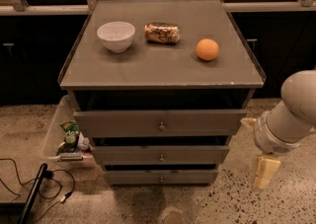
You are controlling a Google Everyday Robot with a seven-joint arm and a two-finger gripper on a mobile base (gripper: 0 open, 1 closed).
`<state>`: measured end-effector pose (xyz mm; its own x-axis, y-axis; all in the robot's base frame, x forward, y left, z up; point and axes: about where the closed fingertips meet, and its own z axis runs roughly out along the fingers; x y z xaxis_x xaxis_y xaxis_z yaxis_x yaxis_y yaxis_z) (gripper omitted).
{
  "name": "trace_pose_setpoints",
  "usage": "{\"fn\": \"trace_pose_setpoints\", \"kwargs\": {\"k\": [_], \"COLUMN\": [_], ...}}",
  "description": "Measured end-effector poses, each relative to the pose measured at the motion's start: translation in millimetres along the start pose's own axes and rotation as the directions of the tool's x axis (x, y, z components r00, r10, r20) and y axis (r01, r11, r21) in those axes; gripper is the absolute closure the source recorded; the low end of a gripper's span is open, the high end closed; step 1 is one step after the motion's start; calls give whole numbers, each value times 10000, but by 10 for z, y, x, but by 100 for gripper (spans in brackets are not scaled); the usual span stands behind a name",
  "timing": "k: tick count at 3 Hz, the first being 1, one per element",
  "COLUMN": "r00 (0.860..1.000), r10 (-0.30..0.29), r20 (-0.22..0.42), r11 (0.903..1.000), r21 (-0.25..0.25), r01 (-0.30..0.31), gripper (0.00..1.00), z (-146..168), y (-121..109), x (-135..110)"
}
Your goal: Open bottom drawer
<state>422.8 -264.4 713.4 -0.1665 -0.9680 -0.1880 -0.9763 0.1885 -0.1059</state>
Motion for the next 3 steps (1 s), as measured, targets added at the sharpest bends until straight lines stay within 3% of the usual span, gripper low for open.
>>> {"fn": "trace_pose_setpoints", "kwargs": {"k": [1, 2, 3], "r00": [10000, 9999, 9993], "r10": [-8, -138, -308], "r20": [-6, 6, 187], "r11": [10000, 9998, 9987], "r21": [3, -134, -407], "r01": [8, 138, 316], "gripper": [0, 0, 0], "z": [1, 330, 922], "y": [2, 24, -9], "x": [-1, 44, 154]}}
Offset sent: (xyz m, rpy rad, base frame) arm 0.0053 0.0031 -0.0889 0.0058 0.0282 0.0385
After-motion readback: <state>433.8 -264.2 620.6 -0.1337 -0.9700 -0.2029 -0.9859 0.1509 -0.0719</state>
